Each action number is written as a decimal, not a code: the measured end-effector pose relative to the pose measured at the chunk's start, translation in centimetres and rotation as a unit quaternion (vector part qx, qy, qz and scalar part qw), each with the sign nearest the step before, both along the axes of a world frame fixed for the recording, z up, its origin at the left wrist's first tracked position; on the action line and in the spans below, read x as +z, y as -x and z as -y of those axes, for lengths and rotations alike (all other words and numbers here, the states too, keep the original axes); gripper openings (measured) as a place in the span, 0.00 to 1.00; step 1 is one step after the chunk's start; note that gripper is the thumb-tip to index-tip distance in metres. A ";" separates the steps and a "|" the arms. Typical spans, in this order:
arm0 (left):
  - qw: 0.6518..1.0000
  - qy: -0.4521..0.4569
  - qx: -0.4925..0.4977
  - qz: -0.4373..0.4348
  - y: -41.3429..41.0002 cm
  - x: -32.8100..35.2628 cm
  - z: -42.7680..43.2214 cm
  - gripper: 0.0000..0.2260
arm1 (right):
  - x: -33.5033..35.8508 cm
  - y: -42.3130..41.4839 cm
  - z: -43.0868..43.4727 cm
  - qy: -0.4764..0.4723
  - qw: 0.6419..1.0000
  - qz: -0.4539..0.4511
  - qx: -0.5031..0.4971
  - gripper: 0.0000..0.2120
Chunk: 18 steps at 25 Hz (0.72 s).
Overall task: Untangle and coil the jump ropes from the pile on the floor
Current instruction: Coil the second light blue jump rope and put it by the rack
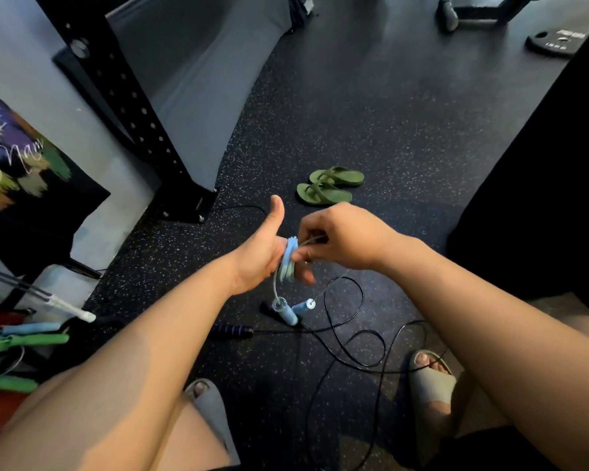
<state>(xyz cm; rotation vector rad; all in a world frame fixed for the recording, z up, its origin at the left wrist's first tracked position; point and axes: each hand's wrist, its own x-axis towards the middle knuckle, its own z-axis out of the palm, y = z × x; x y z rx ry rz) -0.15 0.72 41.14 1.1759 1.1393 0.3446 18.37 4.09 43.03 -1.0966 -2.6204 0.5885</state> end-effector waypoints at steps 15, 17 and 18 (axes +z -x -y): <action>0.900 -0.007 0.253 0.355 1.8 1.8 -0.4 0.53 | -6.2 0.0 -0.8 0.228 0.969 -0.059 -0.071 0.17; 0.874 -0.033 0.296 0.384 2.3 2.0 -0.7 0.54 | -7.1 0.3 -0.2 0.248 0.968 0.019 -0.033 0.09; 0.865 -0.042 0.310 0.392 2.4 2.0 -0.8 0.55 | -7.2 0.5 0.2 0.266 0.963 0.036 -0.019 0.07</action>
